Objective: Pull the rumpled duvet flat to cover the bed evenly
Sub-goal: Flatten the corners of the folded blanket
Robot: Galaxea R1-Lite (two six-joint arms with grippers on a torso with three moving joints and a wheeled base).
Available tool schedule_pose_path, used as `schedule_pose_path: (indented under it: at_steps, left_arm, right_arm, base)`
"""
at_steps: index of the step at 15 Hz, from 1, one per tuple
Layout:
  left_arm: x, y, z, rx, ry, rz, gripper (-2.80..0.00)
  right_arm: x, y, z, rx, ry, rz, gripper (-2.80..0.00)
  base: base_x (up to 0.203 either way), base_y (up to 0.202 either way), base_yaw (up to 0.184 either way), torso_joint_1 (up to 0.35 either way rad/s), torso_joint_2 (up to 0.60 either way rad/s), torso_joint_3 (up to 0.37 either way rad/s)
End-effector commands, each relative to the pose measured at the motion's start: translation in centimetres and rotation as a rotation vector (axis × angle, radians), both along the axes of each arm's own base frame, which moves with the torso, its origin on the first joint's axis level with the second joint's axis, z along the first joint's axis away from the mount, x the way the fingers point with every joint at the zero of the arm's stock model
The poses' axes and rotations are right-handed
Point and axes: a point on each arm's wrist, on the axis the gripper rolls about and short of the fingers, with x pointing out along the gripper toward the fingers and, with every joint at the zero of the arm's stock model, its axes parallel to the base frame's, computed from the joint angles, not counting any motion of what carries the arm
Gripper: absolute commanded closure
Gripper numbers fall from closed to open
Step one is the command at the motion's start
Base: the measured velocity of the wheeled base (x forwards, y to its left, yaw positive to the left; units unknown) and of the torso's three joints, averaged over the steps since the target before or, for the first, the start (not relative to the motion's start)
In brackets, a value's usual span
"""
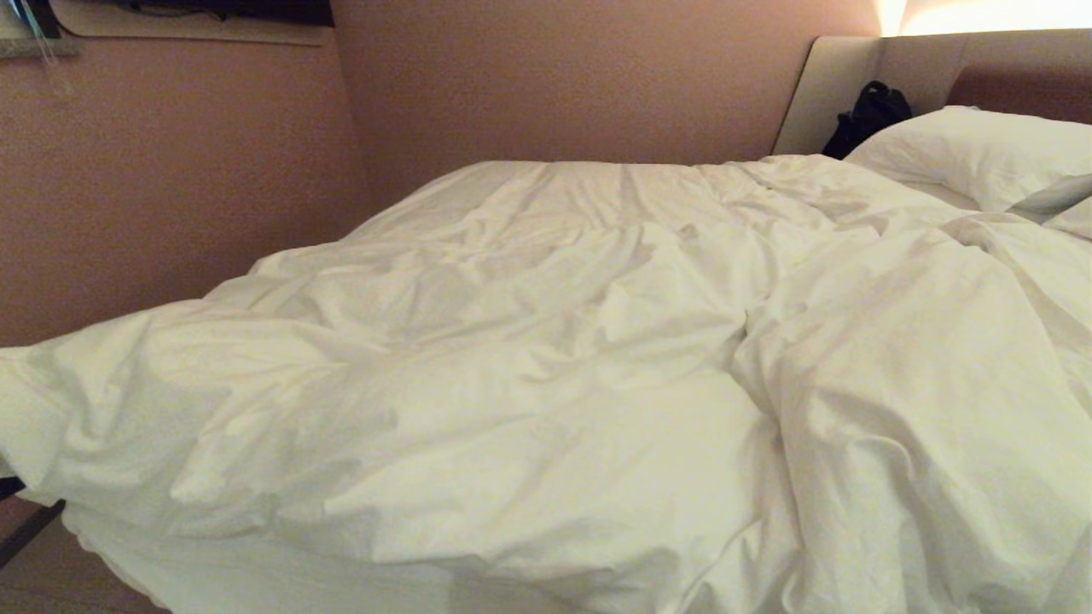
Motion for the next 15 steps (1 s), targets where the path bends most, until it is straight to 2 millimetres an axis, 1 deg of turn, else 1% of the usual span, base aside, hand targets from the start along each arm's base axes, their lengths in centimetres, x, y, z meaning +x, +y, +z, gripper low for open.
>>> schedule_pose_path:
  at_steps: [1,2,4,5,6,8,10,15]
  left_arm:
    - [1.6,1.2,-0.4,0.082,-0.012,-0.052,-2.80]
    - [2.1,1.1,-0.5,0.104,-0.018,-0.072,-2.80]
    - [4.3,-0.5,-1.4,0.144,-0.034,-0.147,-2.80]
    - [4.8,-1.3,-1.7,0.155,-0.030,-0.159,-2.80]
    - [5.0,-2.4,-2.3,0.148,-0.018,-0.177,-2.80]
    - [5.2,-4.0,-2.9,0.136,-0.009,-0.206,-2.80]
    - [5.5,-3.8,-3.2,0.142,-0.014,-0.207,-2.80]
    - [5.9,-3.2,-3.0,0.188,-0.025,-0.176,-2.80]
  right_arm:
    - [0.0,0.0,0.0,-0.001,-0.002,0.001,0.00]
    - [0.0,0.0,0.0,-0.001,0.000,0.001,0.00]
    - [0.0,0.0,0.0,-0.001,0.000,0.001,0.00]
    - [0.0,0.0,0.0,-0.001,0.000,0.001,0.00]
    - [0.0,0.0,0.0,-0.001,0.000,0.001,0.00]
    - [0.0,0.0,0.0,-0.001,0.000,0.001,0.00]
    - [0.0,0.0,0.0,-0.001,0.000,0.001,0.00]
    - [0.0,0.0,0.0,-0.001,0.000,0.001,0.00]
  base:
    - [0.000,0.000,0.000,0.000,0.00,0.000]
    - [0.000,0.000,0.000,0.000,0.00,0.000]
    - [0.000,0.000,0.000,0.000,0.00,0.000]
    - [0.000,0.000,0.000,0.000,0.00,0.000]
    - [0.000,0.000,0.000,0.000,0.00,0.000]
    - [0.000,0.000,0.000,0.000,0.00,0.000]
    - [0.000,0.000,0.000,0.000,0.00,0.000]
    - [0.000,0.000,0.000,0.000,0.00,0.000]
